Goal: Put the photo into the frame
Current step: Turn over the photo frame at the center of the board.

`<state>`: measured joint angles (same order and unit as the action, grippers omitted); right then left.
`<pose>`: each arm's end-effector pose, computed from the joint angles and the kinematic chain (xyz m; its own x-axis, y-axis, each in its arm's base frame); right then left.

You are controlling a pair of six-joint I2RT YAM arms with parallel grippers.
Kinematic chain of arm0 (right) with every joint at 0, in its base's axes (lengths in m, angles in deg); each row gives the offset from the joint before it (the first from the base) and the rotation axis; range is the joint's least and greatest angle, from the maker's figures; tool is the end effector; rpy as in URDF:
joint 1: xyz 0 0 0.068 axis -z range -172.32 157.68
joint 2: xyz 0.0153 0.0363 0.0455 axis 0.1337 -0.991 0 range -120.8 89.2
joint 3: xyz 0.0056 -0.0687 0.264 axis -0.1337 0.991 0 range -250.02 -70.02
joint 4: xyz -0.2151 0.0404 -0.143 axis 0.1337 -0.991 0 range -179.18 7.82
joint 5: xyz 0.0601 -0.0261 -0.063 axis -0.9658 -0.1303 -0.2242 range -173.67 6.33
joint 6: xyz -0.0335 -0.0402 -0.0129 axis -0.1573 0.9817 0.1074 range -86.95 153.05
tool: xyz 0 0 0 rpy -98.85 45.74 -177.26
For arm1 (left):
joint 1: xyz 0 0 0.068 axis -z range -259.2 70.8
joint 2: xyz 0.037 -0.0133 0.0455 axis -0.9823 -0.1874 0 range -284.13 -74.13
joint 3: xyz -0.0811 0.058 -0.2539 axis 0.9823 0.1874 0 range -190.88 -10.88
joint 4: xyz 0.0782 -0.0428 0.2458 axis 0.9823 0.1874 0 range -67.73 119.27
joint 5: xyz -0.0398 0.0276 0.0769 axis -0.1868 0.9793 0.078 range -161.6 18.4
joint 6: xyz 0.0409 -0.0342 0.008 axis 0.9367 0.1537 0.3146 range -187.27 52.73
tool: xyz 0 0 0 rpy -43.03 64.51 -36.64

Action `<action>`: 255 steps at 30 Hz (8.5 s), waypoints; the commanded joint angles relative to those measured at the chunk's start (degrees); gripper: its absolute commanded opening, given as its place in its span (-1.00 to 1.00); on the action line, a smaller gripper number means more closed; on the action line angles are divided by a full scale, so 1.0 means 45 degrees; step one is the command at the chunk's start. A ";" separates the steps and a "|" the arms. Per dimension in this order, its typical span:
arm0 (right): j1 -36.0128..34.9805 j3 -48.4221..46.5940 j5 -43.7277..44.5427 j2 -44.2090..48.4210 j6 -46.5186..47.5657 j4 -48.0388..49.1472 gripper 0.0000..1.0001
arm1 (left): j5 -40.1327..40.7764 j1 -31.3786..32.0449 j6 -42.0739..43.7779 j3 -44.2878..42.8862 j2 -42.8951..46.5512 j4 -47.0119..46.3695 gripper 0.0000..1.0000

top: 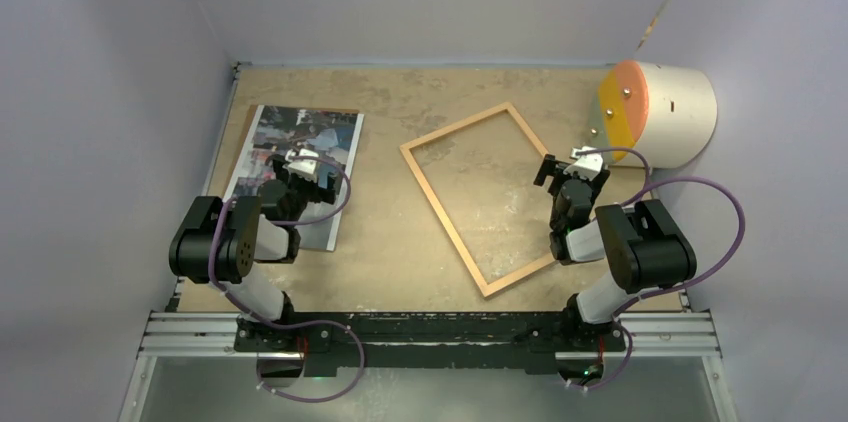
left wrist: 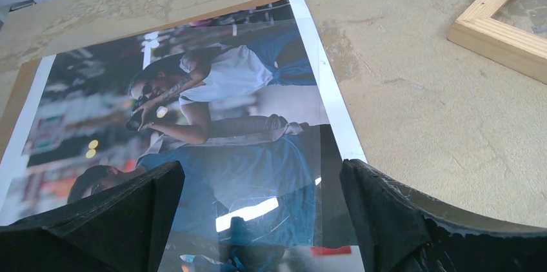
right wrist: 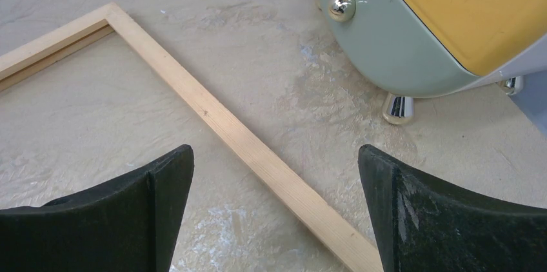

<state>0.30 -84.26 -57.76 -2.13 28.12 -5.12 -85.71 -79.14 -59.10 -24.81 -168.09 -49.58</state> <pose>0.2453 0.0161 0.1520 0.0267 0.0814 -0.9963 0.3167 0.9446 0.0857 0.2471 -0.0090 0.1304 -0.1062 0.1379 -0.9847 0.2599 0.9598 0.1063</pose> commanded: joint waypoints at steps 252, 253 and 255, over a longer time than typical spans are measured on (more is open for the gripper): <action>-0.6872 -1.7133 -0.4381 -0.2866 -0.7436 -2.1529 0.88 | 0.2462 -0.0380 0.4089 -1.5943 -0.0478 2.3655 1.00; -0.7200 -1.7874 -0.4617 -0.3574 -0.7729 -2.1480 0.86 | 0.2553 -0.0976 0.4151 -1.6156 -0.0668 2.3679 1.00; -0.7853 -1.9371 -0.4973 -0.4981 -0.8068 -2.1491 0.80 | 0.2913 -0.1990 0.4189 -1.6508 -0.1087 2.3606 1.00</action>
<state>-30.40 -162.03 -76.29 -14.56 -3.81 -100.72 -74.81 -80.11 -42.32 -95.60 -171.63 53.54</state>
